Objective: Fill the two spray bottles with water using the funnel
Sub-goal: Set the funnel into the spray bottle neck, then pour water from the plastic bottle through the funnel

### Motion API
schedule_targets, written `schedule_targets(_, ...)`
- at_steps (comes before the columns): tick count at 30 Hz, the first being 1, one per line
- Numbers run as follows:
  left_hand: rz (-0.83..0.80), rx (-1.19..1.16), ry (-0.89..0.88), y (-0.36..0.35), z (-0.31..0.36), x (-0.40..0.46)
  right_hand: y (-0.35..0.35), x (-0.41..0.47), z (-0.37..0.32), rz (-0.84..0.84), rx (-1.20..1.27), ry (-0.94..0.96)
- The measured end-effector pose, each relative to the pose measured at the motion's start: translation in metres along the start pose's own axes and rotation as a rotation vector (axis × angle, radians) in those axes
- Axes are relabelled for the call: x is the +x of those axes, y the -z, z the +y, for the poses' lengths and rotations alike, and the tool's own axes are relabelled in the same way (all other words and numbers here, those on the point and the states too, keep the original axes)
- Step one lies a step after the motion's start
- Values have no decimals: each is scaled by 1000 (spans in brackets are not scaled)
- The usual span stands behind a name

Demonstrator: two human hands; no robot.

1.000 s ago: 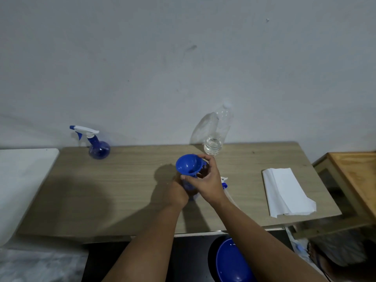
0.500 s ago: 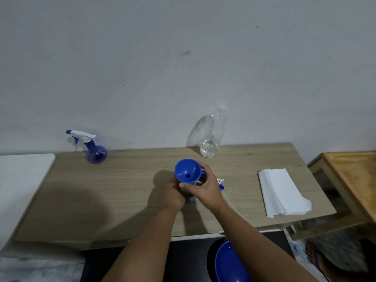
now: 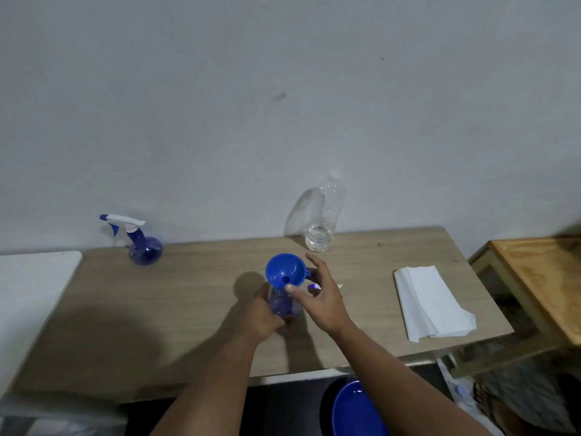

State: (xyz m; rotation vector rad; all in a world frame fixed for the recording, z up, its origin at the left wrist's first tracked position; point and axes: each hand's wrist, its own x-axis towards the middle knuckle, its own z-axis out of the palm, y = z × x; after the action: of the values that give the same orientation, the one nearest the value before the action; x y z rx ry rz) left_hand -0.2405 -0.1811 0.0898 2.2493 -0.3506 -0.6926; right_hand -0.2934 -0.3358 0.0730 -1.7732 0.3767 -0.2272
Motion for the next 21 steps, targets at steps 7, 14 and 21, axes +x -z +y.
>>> schedule_targets(7, 175, 174, 71, 39, -56, 56, 49, 40, -33, 292, -10, 23)
schedule_targets(14, 367, 34, -201, 89, 87, 97, 97, 126, -93, 409, -174, 71)
schedule_targets(21, 147, 51, -246, 52, 171, 147, 94, 186, -107, 189, -392, 61)
